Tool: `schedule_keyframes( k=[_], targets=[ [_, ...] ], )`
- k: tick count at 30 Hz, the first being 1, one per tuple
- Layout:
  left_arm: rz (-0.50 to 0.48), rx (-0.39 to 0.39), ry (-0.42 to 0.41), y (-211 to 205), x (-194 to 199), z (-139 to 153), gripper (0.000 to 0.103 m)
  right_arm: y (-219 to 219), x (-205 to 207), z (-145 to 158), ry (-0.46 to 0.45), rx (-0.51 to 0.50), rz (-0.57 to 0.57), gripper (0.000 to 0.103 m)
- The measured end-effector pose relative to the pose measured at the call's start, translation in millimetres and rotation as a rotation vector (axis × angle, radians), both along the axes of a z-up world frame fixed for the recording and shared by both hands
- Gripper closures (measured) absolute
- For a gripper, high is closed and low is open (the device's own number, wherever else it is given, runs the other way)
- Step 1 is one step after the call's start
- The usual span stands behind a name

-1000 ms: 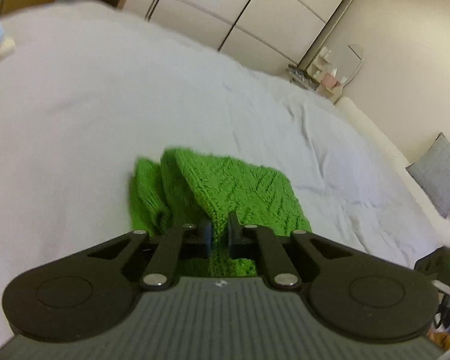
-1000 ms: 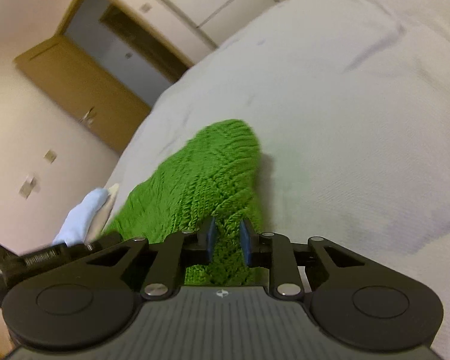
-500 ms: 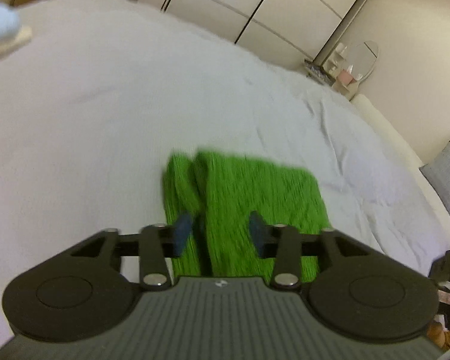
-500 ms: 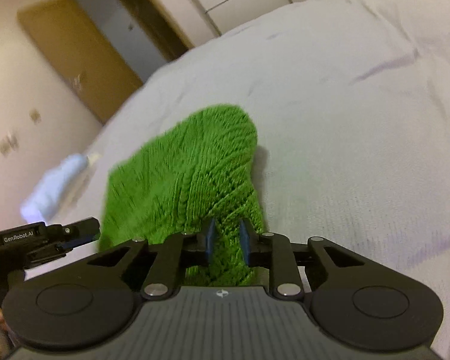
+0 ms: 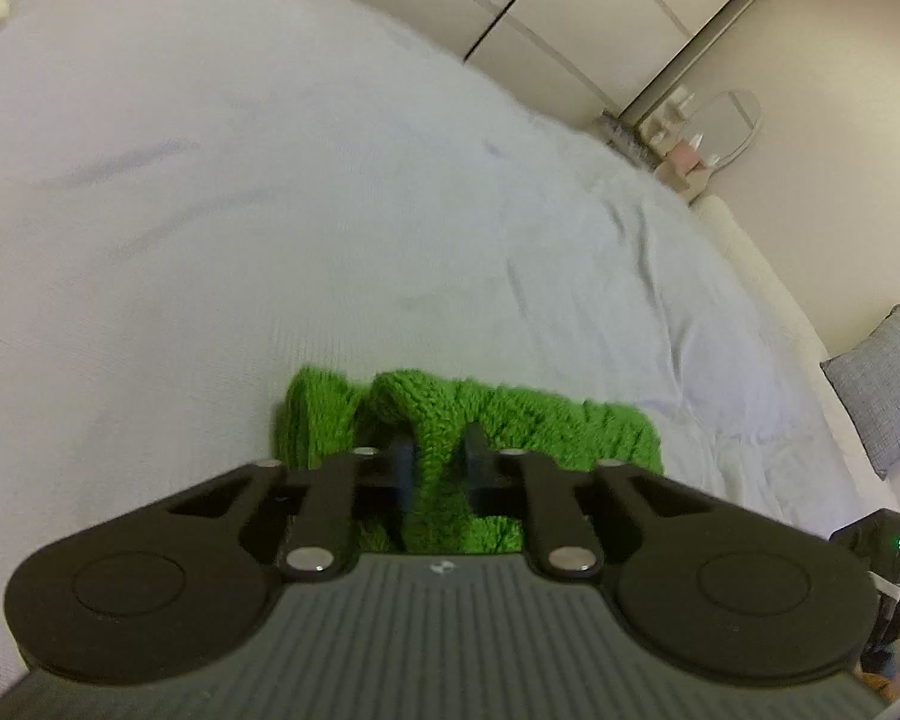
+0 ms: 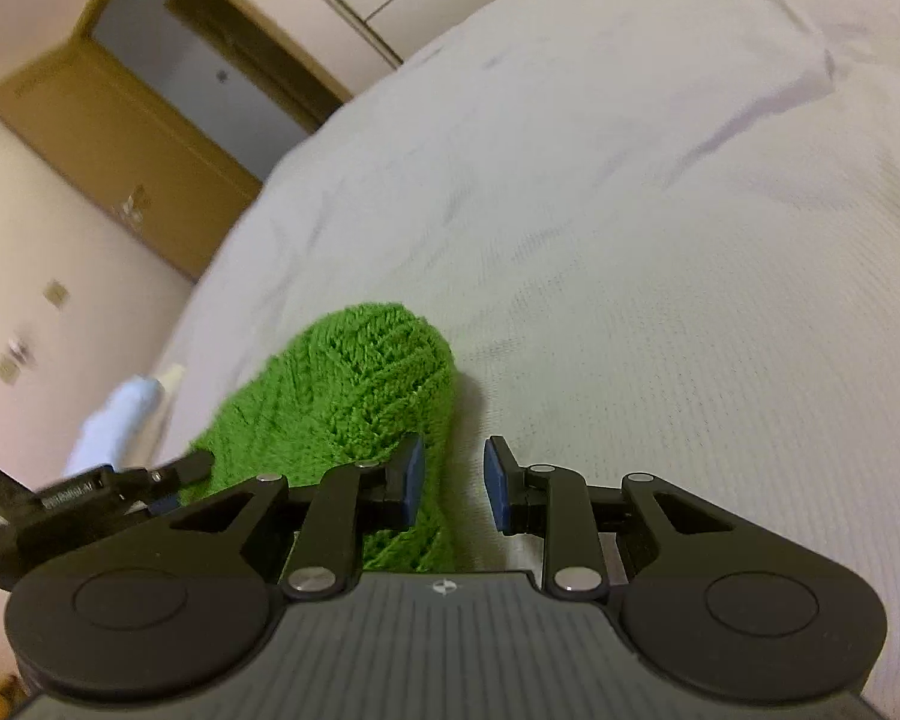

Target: Fold clothes

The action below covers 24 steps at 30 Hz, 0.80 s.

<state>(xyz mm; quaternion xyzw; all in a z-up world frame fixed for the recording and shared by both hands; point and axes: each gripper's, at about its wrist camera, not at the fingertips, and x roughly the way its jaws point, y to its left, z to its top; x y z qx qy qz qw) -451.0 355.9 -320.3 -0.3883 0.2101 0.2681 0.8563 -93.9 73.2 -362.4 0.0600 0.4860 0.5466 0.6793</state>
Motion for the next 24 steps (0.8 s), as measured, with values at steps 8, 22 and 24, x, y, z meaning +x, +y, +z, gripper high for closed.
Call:
schedule_keyframes(
  k=[8, 22, 24],
  targets=[
    [0.022, 0.206, 0.045, -20, -15, 31, 0.094, 6, -23, 18, -0.116, 0.006, 0.056, 0.075],
    [0.129, 0.031, 0.102, -18, -39, -11, 0.064, 4, -50, 22, -0.295, -0.102, 0.103, 0.069],
    [0.127, 0.019, 0.093, -36, -46, -2, 0.064, -5, -52, 24, -0.289, -0.093, 0.094, 0.069]
  ],
)
